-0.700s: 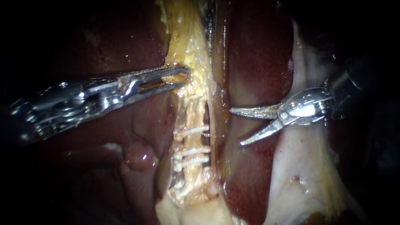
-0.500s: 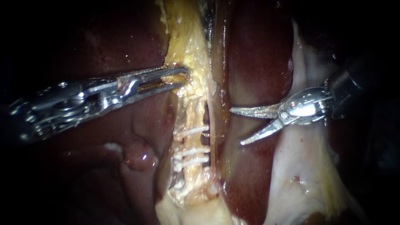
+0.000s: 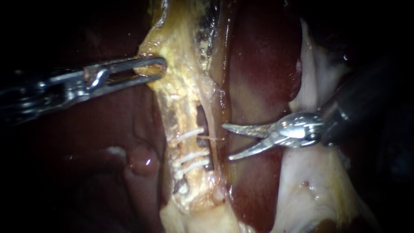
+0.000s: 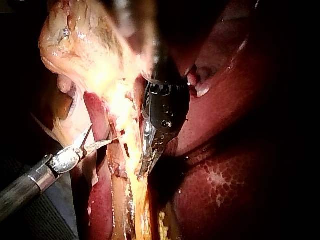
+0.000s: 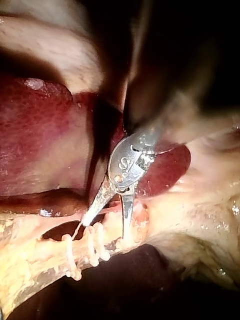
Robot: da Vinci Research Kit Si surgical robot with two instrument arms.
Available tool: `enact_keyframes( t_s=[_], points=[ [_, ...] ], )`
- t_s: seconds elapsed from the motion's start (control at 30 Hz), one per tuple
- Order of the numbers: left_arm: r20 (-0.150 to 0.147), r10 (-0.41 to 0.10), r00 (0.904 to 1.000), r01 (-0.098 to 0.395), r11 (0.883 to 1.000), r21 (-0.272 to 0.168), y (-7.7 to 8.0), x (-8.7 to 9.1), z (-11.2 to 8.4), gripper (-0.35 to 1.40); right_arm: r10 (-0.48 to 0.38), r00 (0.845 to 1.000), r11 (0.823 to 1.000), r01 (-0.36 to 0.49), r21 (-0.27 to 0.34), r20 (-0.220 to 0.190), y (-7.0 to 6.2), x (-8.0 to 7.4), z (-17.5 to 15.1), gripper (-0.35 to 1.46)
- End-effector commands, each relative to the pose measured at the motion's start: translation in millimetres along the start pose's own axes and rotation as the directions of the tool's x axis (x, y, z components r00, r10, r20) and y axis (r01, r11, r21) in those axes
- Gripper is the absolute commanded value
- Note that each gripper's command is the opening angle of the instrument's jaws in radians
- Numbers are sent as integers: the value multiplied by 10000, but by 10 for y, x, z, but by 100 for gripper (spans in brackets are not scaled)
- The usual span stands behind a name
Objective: Go to the cutting position left tube
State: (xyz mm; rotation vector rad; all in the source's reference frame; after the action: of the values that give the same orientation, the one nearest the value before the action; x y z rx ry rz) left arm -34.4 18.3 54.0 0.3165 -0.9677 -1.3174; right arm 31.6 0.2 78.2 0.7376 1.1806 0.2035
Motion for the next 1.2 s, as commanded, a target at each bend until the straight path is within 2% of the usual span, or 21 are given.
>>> enact_keyframes(
  t_s=[0.03, 0.23, 0.77, 1.0, 1.2],
  points=[
    [53, 44, 10000, -44, 10000, -1, -2, -3, -5, -35, 128, 9999, 9999, -128, 97, 44, 1, -1, 4, 143],
    [197, 31, 9998, -32, 10000, 20, -11, -9, -25, -35, 455, 9989, 9981, -457, 409, 71, 12, 2, 20, 140],
    [239, 40, 9997, -39, 10000, -25, -22, -1, -29, -35, 659, 9978, 9961, -658, 591, 18, 31, 17, 48, 140],
    [244, 46, 9997, -45, 10000, -26, -22, 0, -28, -35, 647, 9977, 9873, -611, 1463, -196, 31, 23, 55, 136],
    [240, 49, 9997, -48, 10000, -7, -22, 1, -26, -35, 540, 9973, 9779, -429, 2048, -490, 38, 38, 65, 135]
  ],
)
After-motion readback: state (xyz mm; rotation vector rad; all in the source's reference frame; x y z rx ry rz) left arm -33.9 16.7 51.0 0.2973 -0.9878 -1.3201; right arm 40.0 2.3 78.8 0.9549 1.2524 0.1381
